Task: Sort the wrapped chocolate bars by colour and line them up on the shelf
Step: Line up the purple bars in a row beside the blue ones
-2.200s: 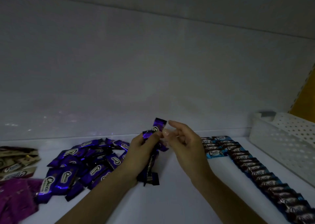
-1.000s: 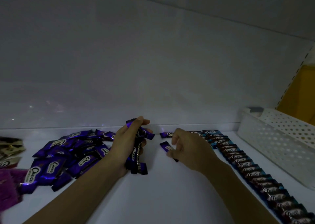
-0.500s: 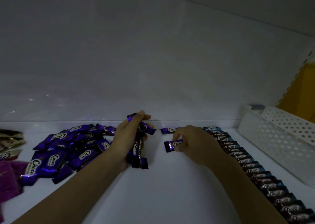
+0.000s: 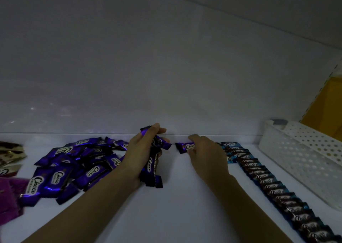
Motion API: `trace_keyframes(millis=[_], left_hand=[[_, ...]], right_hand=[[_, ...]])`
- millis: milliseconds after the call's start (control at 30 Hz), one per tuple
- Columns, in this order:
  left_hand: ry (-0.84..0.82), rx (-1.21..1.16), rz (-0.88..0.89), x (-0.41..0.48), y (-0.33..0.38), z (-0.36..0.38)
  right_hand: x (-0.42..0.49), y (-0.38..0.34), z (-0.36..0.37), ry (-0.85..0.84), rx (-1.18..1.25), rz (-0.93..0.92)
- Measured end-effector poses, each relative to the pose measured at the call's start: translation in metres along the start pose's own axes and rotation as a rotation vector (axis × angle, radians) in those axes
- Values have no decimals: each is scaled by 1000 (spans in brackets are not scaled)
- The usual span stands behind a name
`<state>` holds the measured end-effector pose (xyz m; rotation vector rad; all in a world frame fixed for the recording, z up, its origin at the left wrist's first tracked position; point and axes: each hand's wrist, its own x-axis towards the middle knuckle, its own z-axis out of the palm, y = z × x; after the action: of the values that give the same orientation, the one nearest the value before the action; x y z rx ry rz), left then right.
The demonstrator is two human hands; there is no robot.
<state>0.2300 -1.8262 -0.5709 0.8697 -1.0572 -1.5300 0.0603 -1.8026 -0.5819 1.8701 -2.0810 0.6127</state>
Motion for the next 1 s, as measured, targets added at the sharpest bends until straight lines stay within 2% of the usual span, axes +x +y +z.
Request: trace_keyframes(millis=[267, 333, 367, 433, 467, 567, 633, 733, 833, 900, 1000], left_hand=[[7, -28, -6, 1, -1, -1], [11, -56, -30, 0, 1, -1], [15, -68, -45, 0, 2, -2], [23, -88, -70, -1, 4, -3], [28, -94, -77, -2, 5, -4], [34, -95, -75, -2, 6, -5], [30, -104, -65, -2, 5, -4], [34, -86, -62, -4, 2, -3], [27, -66, -68, -2, 1, -4], [32, -44, -66, -1, 1, -4], [44, -22, -51, -1, 2, -3]], right_hand=[[-3, 4, -2, -43, -56, -39], [-7, -2, -9, 8, 120, -38], [-10, -7, -13, 36, 303, -50], [-17, -24, -25, 35, 704, -141], [-21, -32, -30, -1, 792, -223], [-34, -53, -34, -102, 730, -399], [-37, -62, -31, -123, 699, -349], [-34, -64, -29, -207, 974, -174], [-26, -53, -36, -251, 1148, -102], [-24, -47, -41, -328, 1096, -117], [-25, -42, -42, -538, 860, -148]])
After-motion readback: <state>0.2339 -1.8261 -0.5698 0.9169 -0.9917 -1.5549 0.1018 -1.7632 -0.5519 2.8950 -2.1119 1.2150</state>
